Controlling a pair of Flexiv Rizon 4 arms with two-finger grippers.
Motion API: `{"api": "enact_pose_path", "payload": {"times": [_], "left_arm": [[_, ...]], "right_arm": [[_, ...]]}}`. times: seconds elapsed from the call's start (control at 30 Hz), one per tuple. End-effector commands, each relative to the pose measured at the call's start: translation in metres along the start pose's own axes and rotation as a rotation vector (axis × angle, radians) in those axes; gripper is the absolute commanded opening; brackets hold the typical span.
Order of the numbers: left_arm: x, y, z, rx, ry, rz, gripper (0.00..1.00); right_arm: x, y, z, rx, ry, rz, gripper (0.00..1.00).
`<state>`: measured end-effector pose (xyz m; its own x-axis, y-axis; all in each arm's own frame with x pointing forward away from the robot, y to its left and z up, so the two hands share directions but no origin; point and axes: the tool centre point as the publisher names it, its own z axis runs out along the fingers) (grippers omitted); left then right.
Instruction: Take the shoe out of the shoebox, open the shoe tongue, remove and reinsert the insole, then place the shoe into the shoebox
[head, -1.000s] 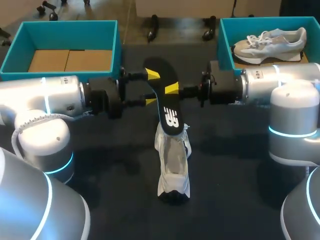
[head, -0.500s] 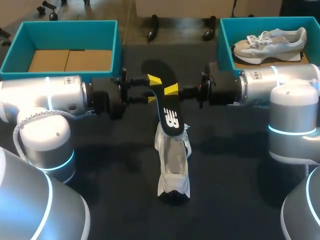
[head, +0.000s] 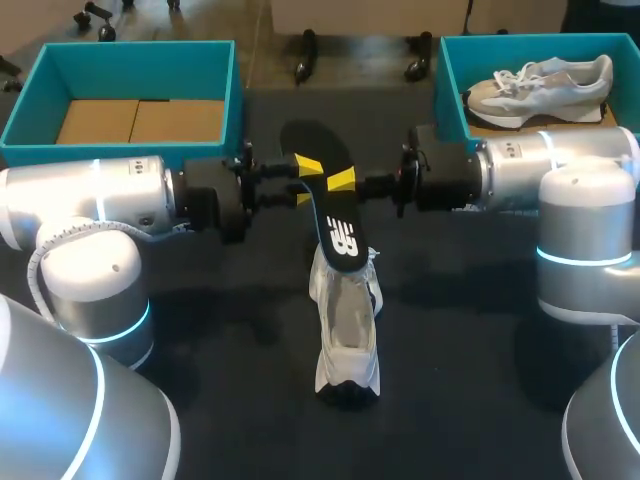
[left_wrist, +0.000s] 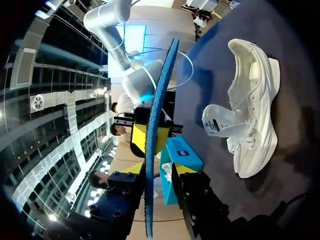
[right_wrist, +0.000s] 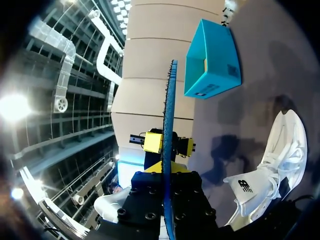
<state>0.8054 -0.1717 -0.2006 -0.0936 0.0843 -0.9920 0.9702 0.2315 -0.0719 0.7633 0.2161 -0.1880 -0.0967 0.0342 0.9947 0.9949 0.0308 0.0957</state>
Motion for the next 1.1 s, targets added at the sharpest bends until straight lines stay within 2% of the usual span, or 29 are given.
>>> {"api": "enact_pose_path", "payload": {"times": [0.03, 0.53, 0.6, 0.73, 0.93, 0.97, 1.0, 1.03, 1.1], "left_arm": [[0.002, 0.000, 0.005, -0.006, -0.011, 0.006, 0.32], [-0.006, 0.004, 0.013, -0.018, -0.036, 0.027, 0.25], [-0.006, 0.004, 0.014, -0.021, -0.039, 0.029, 0.20], [-0.006, 0.004, 0.014, -0.039, -0.045, 0.038, 0.00], [-0.004, 0.003, 0.014, -0.039, -0.045, 0.040, 0.00], [-0.004, 0.002, 0.013, -0.038, -0.045, 0.040, 0.00], [-0.004, 0.002, 0.012, -0.037, -0.046, 0.039, 0.00], [-0.004, 0.001, 0.010, -0.034, -0.049, 0.034, 0.00], [-0.005, -0.001, 0.005, -0.029, -0.049, 0.025, 0.00]], "right_arm": [[-0.002, 0.001, 0.002, 0.004, 0.002, 0.000, 0.00], [-0.004, 0.000, 0.004, 0.006, 0.009, 0.006, 0.00], [-0.004, 0.000, 0.004, 0.005, 0.010, 0.006, 0.00], [-0.004, -0.001, 0.005, 0.002, 0.011, 0.005, 0.00], [-0.004, -0.001, 0.006, -0.001, 0.014, 0.003, 0.00], [-0.004, -0.001, 0.006, -0.002, 0.013, 0.003, 0.10], [-0.004, -0.001, 0.005, -0.005, 0.009, 0.004, 0.62], [-0.004, -0.001, 0.003, -0.008, 0.004, -0.001, 1.00], [-0.001, -0.002, -0.004, -0.005, -0.002, -0.026, 1.00]]}}
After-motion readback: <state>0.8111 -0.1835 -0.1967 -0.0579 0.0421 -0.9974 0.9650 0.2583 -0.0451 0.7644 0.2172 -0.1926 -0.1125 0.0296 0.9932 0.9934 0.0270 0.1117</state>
